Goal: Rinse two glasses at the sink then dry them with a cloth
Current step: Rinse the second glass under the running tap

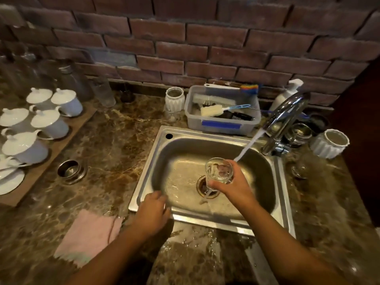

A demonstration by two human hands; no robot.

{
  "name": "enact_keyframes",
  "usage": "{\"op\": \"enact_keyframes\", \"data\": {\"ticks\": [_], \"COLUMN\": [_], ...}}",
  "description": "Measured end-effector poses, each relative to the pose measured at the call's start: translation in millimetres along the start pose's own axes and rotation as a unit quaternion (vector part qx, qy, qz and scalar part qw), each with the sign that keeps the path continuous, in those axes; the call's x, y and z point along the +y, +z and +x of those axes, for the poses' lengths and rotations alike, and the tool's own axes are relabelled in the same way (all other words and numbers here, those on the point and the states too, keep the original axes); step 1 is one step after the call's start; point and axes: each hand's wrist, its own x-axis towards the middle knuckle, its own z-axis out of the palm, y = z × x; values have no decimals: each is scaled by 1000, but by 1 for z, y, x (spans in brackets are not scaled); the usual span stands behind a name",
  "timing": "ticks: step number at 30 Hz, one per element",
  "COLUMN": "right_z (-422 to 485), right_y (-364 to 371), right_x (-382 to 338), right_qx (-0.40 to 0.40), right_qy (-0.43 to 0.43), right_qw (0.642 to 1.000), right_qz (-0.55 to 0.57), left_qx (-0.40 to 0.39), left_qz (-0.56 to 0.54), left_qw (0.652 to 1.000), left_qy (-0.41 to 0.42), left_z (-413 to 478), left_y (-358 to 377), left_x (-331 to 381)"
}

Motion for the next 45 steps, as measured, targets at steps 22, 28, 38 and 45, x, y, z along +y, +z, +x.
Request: {"op": "enact_keyframes", "data": {"ticks": [22,28,38,45], "right_z": [47,51,62,65], "right_y": [-32,-35,-54,-58], "right_x": [25,22,5,3], "right_qx": [-10,-41,-84,-67], "right_qy": [64,82,-36,-28], "right_qw": [992,994,996,994], "right_qz": [105,65,17,79], "left_qx": [-73,-89,-188,-210], "left_qz": [-519,-564,-664,-760], "left_qw": [851,821,722,609], "left_qy": [-10,-30,-43,-89], "left_z": [117,118,116,114], "left_y": [12,20,12,7], "left_x": [155,148,153,156]}}
